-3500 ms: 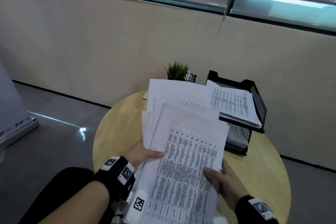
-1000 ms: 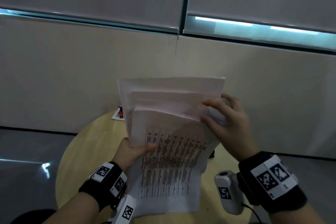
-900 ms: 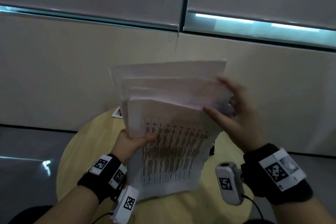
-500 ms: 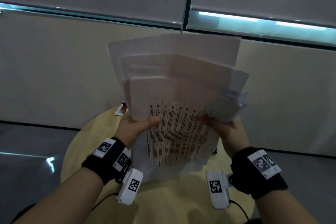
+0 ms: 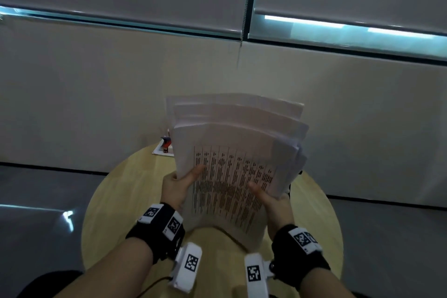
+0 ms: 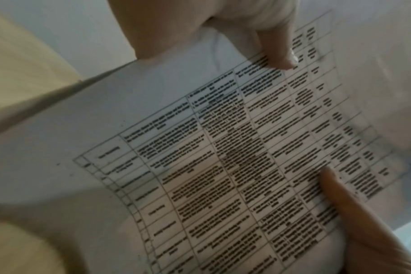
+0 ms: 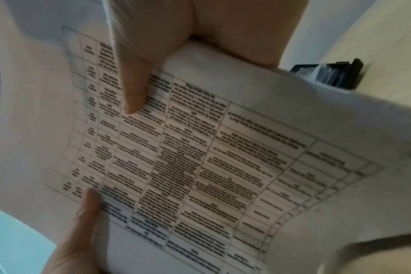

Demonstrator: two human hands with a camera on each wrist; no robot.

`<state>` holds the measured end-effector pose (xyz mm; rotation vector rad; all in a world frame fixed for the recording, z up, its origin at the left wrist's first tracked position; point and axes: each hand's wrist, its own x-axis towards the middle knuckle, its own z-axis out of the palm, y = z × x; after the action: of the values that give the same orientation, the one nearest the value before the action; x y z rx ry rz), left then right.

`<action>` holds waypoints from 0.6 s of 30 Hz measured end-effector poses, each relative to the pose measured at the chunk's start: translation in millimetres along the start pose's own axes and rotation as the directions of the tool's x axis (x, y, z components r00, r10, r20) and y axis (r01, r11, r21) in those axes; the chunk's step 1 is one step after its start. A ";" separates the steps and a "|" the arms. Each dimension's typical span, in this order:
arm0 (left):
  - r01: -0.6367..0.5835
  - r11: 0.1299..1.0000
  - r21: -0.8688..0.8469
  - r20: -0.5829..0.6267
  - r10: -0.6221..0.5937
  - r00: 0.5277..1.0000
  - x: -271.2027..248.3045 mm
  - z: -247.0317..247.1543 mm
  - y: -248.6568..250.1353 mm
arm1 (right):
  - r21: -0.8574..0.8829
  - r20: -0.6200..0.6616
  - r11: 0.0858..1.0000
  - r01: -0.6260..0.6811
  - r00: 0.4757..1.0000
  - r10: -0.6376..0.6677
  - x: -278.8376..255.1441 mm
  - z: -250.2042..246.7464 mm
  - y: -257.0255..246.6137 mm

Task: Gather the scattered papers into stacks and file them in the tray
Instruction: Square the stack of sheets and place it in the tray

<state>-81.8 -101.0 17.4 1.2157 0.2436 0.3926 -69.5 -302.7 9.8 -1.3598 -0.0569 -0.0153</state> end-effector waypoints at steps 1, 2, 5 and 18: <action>-0.028 1.000 -0.014 -0.007 0.028 1.000 2.0 1.5 3.0 | 0.023 -0.013 1.000 0.006 1.000 -0.006 2.2 0.1 -3.9; -0.054 0.998 -0.020 -0.006 0.054 0.999 3.4 2.9 6.2 | 0.025 -0.021 1.000 0.012 1.000 -0.011 4.2 -0.5 -7.1; -0.111 0.994 -0.022 0.021 0.112 0.993 4.8 0.9 11.1 | -0.068 0.002 0.997 0.030 1.000 -0.030 5.2 -7.5 -11.1; -0.503 0.864 0.024 -0.102 0.503 0.858 -3.8 30.6 89.9 | -0.112 0.085 0.981 0.160 0.985 -0.151 4.8 -6.6 -33.3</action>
<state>-87.9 -102.6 112.2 1.2494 0.0072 0.9168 -66.0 -316.1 41.2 -1.4721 -0.2301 -0.0997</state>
